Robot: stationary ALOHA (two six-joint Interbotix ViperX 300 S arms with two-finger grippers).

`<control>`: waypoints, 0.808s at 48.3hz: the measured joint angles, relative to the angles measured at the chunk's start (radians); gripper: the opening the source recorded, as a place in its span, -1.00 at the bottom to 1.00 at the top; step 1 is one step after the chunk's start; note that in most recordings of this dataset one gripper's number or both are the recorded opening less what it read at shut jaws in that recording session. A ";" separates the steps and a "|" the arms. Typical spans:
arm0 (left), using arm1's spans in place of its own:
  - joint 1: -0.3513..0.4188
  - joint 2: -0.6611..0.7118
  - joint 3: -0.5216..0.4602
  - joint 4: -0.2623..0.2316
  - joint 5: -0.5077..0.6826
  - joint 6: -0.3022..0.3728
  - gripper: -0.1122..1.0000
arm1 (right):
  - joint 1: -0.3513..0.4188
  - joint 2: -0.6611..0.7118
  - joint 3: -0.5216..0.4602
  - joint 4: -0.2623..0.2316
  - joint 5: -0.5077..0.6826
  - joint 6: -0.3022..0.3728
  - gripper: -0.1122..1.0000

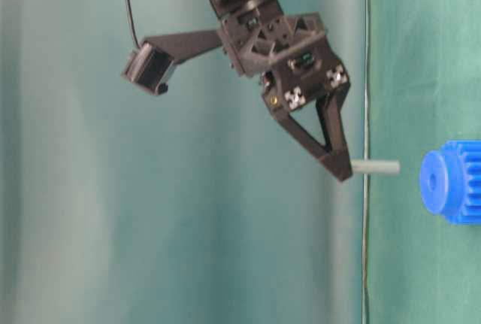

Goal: Insert the shaft placed at a random location into the center hole of the small gear at another random location.
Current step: 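Carry the held shaft left to above the blue gear's center hole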

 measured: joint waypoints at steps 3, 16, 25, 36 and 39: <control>-0.002 0.000 0.000 0.000 0.000 0.000 -0.80 | 0.002 0.003 -0.006 0.000 0.000 0.000 -0.57; -0.002 0.000 0.000 0.000 0.000 0.000 -0.80 | 0.005 0.006 -0.011 0.000 0.000 0.000 -0.57; -0.002 0.000 0.000 0.000 0.000 0.000 -0.80 | 0.009 0.018 -0.018 0.000 0.000 0.000 -0.57; -0.002 0.000 0.002 0.000 0.000 0.000 -0.80 | 0.011 0.063 -0.035 0.000 -0.002 0.000 -0.57; 0.000 0.000 0.000 0.000 0.000 0.000 -0.80 | 0.011 0.074 -0.037 0.000 -0.002 0.000 -0.57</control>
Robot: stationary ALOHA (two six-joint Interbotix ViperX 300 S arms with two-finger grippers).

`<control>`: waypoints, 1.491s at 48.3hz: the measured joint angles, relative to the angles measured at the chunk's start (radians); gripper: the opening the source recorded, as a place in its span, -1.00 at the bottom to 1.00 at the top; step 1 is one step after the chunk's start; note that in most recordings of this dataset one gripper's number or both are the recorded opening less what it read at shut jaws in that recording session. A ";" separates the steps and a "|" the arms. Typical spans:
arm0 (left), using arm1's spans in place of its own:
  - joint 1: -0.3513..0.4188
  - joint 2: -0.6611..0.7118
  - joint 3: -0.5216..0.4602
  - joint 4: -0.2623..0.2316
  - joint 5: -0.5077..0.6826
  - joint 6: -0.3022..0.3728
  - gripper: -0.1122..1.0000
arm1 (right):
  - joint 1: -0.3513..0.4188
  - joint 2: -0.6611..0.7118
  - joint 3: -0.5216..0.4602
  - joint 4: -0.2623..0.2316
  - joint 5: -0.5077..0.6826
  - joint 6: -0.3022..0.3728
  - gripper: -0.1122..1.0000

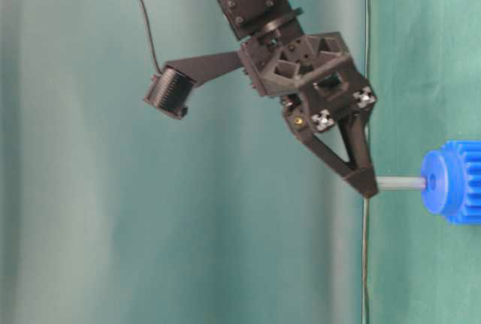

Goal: Insert the shaft placed at a random location into the center hole of the small gear at another random location.
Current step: 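Carry the held shaft left to above the blue gear's center hole, then align the shaft tip with the gear hole using the right gripper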

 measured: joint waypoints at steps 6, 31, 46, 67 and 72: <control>-0.002 0.000 0.000 0.000 0.000 0.000 -0.80 | 0.000 0.012 -0.006 0.002 -0.009 0.000 -0.57; -0.002 0.000 0.000 0.000 0.000 0.000 -0.80 | 0.000 -0.003 -0.005 0.003 0.003 0.000 -0.57; -0.002 0.002 0.000 0.000 0.000 0.000 -0.80 | 0.002 -0.046 0.000 0.003 0.012 0.000 -0.57; 0.002 0.002 0.000 0.000 0.000 0.000 -0.80 | 0.014 0.000 0.002 0.003 -0.032 0.000 -0.57; 0.003 0.000 0.000 0.000 -0.002 0.000 -0.80 | 0.017 0.011 0.002 0.009 -0.037 0.002 -0.57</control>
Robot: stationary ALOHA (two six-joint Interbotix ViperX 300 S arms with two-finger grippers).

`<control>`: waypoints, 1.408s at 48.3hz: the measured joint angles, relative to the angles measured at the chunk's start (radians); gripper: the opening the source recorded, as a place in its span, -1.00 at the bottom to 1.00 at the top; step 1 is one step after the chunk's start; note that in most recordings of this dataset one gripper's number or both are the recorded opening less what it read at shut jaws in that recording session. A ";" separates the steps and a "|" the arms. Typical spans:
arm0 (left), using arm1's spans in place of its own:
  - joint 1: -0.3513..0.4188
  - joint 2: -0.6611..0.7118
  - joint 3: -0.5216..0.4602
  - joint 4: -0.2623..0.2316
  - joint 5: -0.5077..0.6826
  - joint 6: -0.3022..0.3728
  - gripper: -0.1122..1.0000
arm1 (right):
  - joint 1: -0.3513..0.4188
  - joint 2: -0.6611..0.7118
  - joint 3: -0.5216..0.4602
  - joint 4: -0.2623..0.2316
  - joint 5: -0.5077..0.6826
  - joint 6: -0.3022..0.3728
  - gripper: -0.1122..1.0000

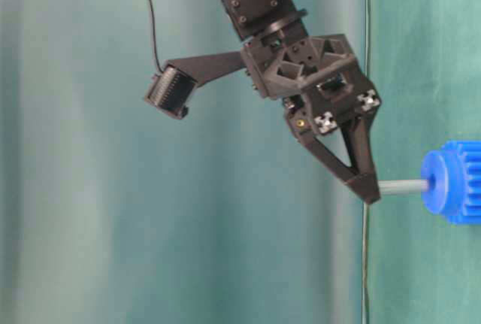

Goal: Insert the shaft placed at a random location into the center hole of the small gear at another random location.
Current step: 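Align the shaft tip with the gear hole using the right gripper, then lower the right gripper to push the shaft into the gear hole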

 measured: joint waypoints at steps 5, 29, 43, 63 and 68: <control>0.000 0.002 0.002 0.000 0.002 0.000 -0.80 | 0.000 0.005 0.003 0.003 -0.006 0.000 -0.57; 0.000 0.002 0.000 0.000 0.002 0.000 -0.80 | 0.000 -0.017 0.023 0.014 -0.028 -0.002 -0.57; 0.000 0.002 0.000 0.000 0.002 0.000 -0.80 | 0.002 -0.055 0.025 0.014 -0.023 -0.002 -0.57; 0.000 0.002 0.000 0.000 0.002 0.000 -0.80 | 0.006 -0.026 0.025 0.012 -0.025 0.000 -0.57; 0.000 0.002 0.000 0.000 0.002 0.000 -0.80 | 0.008 -0.009 0.026 0.012 -0.026 -0.002 -0.57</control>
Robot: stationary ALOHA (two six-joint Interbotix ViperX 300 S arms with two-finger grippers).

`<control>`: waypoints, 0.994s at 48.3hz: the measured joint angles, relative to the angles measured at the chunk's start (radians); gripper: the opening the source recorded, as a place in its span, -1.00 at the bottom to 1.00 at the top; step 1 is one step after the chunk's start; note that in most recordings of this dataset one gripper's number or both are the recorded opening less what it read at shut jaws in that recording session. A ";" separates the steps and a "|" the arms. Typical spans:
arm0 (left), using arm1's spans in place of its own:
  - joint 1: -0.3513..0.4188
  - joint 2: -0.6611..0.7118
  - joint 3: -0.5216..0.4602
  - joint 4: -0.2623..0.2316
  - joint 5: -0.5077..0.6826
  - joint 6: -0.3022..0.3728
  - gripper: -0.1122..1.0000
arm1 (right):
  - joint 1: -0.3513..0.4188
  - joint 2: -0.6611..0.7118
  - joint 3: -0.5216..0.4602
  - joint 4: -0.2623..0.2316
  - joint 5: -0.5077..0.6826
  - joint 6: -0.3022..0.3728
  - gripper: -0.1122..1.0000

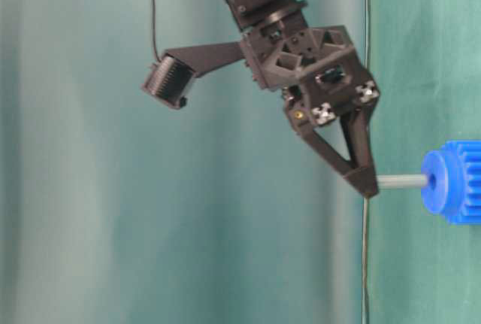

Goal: Insert the shaft placed at a random location into the center hole of the small gear at another random location.
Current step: 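Lower the right gripper to push the shaft into the gear hole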

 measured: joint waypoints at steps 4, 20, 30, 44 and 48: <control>0.000 0.000 0.000 0.000 0.000 0.000 -0.80 | 0.000 0.015 -0.002 0.002 -0.005 0.000 -0.57; 0.000 0.000 0.000 0.000 0.000 0.000 -0.80 | 0.000 0.055 -0.002 0.003 -0.015 0.000 -0.57; 0.000 0.000 0.000 0.000 0.000 0.000 -0.80 | 0.002 0.077 -0.005 0.003 -0.015 0.000 -0.57; 0.000 0.000 0.000 0.000 0.002 0.000 -0.80 | 0.002 0.089 -0.009 0.003 -0.015 0.002 -0.57; 0.000 0.000 0.000 0.000 0.005 0.000 -0.80 | 0.000 0.089 -0.008 0.003 -0.015 0.002 -0.56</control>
